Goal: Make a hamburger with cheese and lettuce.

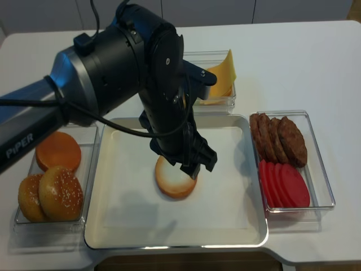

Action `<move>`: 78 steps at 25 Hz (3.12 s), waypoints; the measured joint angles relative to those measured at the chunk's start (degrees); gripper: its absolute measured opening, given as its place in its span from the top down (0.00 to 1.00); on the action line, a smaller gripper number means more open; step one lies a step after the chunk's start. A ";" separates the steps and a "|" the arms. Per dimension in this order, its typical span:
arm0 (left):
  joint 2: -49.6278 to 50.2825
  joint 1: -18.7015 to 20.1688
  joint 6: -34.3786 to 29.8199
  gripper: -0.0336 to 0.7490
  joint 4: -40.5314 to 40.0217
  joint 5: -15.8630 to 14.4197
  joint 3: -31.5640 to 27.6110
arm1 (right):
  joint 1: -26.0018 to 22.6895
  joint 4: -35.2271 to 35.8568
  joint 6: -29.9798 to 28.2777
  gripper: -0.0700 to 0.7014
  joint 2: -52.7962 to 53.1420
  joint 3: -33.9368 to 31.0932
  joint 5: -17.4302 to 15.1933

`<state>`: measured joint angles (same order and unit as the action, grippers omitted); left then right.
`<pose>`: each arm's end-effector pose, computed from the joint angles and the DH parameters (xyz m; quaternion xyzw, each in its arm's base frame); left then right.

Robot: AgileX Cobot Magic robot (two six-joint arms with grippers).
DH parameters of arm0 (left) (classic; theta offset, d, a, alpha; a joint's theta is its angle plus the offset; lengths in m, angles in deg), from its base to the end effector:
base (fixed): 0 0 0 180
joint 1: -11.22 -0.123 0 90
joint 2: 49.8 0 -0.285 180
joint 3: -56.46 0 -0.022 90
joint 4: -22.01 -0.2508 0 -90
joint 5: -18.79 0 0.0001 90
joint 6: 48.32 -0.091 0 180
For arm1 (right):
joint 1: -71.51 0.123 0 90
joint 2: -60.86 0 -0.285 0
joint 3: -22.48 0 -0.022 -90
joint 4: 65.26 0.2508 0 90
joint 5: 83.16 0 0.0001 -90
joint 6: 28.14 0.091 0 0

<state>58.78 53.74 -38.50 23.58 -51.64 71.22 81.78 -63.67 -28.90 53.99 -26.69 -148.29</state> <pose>0.2690 -0.2499 0.3108 0.2762 0.9512 -0.0725 0.1170 -0.0097 0.0006 0.2683 -0.0848 0.8669 0.0545 0.4882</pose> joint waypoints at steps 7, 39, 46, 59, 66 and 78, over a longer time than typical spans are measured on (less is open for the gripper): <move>-5.70 -2.29 0.50 0.45 2.51 -0.22 0.00 | 0.00 0.00 0.00 0.52 0.00 0.00 0.00; -53.22 -8.64 19.48 0.45 -13.33 -1.56 -33.33 | 0.00 0.00 -0.10 0.52 0.00 0.00 0.00; -61.50 -13.97 13.51 0.45 -13.72 -1.80 -38.13 | 0.00 0.00 -0.10 0.52 0.00 0.00 0.00; -73.11 -24.25 11.19 0.45 -13.79 -1.93 -49.33 | 0.00 -0.10 -0.10 0.52 0.00 0.00 0.00; -82.10 -25.32 7.60 0.45 -8.85 -1.97 -53.23 | 0.00 -0.10 -0.10 0.52 0.00 0.00 0.00; -95.99 -25.32 1.01 0.45 -7.34 -2.47 -57.78 | 0.00 -0.10 -0.10 0.52 0.00 0.00 0.00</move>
<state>-37.21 28.42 -37.48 16.24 -54.12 13.45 81.78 -63.77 -29.00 53.99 -26.69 -148.29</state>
